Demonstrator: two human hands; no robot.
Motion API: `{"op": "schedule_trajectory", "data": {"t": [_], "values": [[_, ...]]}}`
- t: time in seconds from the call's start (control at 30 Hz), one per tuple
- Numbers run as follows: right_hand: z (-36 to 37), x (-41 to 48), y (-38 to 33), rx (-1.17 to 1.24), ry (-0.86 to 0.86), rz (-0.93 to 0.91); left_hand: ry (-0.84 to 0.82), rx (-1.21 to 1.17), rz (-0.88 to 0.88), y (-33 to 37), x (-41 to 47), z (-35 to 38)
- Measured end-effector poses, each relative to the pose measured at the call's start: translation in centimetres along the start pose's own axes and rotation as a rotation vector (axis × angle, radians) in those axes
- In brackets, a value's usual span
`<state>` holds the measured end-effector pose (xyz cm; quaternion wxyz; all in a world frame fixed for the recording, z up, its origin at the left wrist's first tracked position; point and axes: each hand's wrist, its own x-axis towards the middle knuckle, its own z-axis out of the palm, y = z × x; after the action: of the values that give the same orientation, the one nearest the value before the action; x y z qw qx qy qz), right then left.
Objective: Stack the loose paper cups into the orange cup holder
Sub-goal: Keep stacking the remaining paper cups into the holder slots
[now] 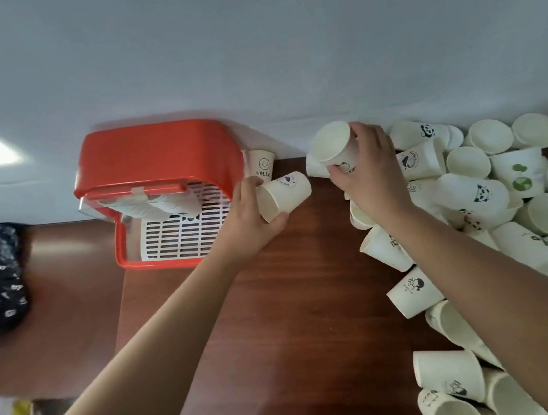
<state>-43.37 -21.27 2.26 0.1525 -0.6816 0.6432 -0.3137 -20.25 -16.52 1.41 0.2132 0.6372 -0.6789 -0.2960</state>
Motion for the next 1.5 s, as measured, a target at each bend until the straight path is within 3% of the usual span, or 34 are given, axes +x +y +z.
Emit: {"op": "schedule_trajectory", "data": {"t": [0.3,0.5,0.77,1.07,1.2,1.3,1.4,1.5], "values": [[2.8,-6.6,-6.8,0.161,-0.165,0.112,0.055,-0.168,-0.210,-7.4,-7.0,-6.5],[5.1,-8.8,-9.7,0.180,-0.242,0.179,0.122,-0.074,-0.289,-10.5,-5.9,-8.0],[6.0,-9.5,-11.9,0.220,-0.267,0.260,-0.032,0.051,-0.210,-12.4,-4.1,-6.4],[7.8,-10.2,-13.4,0.338,-0.300,0.268,-0.198,0.008,-0.227,-13.5,-3.8,-6.2],[8.1,-9.9,-14.5,0.407,-0.318,0.235,-0.059,-0.215,-0.164,-13.5,-4.6,-9.4],[9.0,-9.5,-16.0,0.451,-0.376,0.202,-0.105,-0.540,-0.147,-12.3,-5.1,-11.4],[10.6,-9.3,-17.2,0.511,-0.373,0.196,-0.178,-0.609,-0.071,-11.9,-5.0,-12.1],[12.1,-9.1,-17.8,0.576,-0.368,0.236,-0.149,-0.630,-0.057,-12.2,-4.8,-12.3]]}}
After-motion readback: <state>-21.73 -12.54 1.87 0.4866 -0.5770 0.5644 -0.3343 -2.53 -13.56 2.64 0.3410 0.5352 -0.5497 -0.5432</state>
